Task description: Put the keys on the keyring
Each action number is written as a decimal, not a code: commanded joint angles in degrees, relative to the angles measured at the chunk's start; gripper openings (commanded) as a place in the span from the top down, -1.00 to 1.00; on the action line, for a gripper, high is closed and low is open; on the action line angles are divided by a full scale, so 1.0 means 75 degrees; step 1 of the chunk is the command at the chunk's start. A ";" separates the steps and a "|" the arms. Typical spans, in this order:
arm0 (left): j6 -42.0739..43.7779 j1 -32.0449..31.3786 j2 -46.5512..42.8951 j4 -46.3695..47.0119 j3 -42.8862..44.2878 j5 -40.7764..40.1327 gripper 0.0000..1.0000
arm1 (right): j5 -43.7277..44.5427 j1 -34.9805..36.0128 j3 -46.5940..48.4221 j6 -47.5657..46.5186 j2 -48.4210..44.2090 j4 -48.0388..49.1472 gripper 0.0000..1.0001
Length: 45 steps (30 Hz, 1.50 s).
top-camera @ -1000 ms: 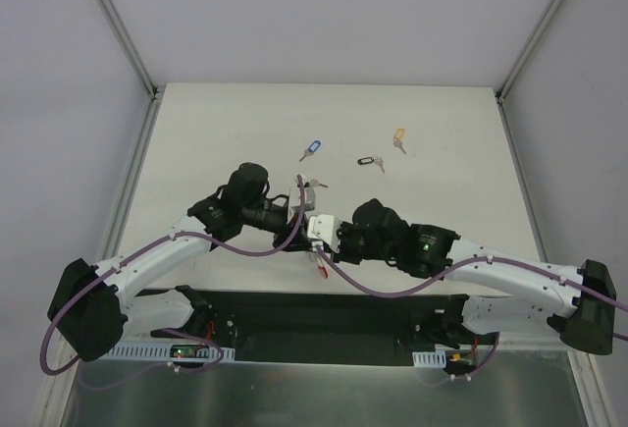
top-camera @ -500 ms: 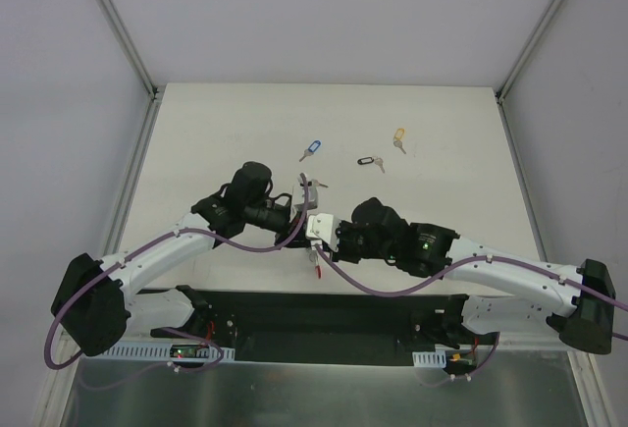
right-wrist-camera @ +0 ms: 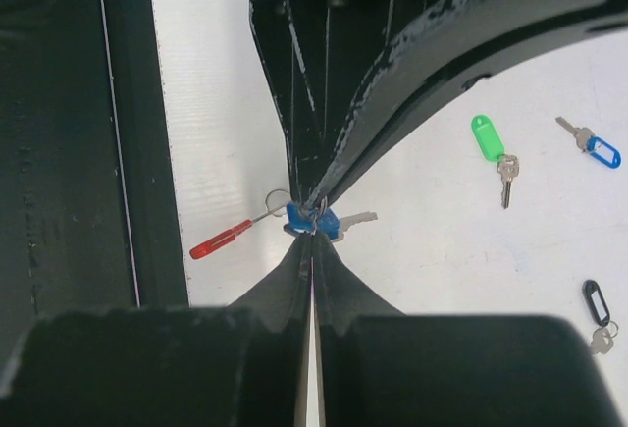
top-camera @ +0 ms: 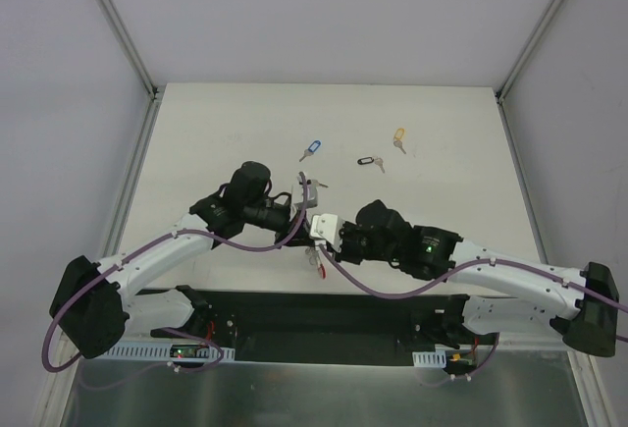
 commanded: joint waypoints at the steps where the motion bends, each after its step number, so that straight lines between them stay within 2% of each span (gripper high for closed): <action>1: -0.0093 0.0226 -0.0189 -0.0057 0.0298 -0.0217 1.00 | 0.0075 0.0052 -0.0339 0.0396 -0.0394 -0.0028 0.98; 8: -0.0234 0.0343 -0.0283 0.0095 0.0263 -0.0158 1.00 | -0.0159 0.0075 -0.0679 0.0829 -0.0302 0.0452 0.98; 18: -0.0877 0.0378 -0.0517 0.1055 -0.0100 -0.0193 1.00 | -0.0335 0.0298 -0.0598 0.0982 0.0226 0.1085 0.98; 29: -0.1804 0.0390 -0.1009 0.2860 -0.0920 -0.0416 1.00 | -0.0137 0.0310 -0.0598 0.0982 0.0402 0.1378 0.98; 36: -0.1711 0.0402 -0.1466 0.3236 -0.1248 -0.0885 1.00 | 0.0390 0.0204 -0.0691 0.0982 0.0168 0.1402 0.98; 41: -0.1593 0.0402 -0.1490 0.3061 -0.1202 -0.0967 1.00 | 0.0988 0.0029 -0.0598 0.0854 -0.0160 0.1121 0.98; 45: -0.1570 0.0402 -0.1502 0.3014 -0.1190 -0.0955 1.00 | 0.0931 -0.0112 -0.0445 0.0713 -0.0336 0.0840 0.98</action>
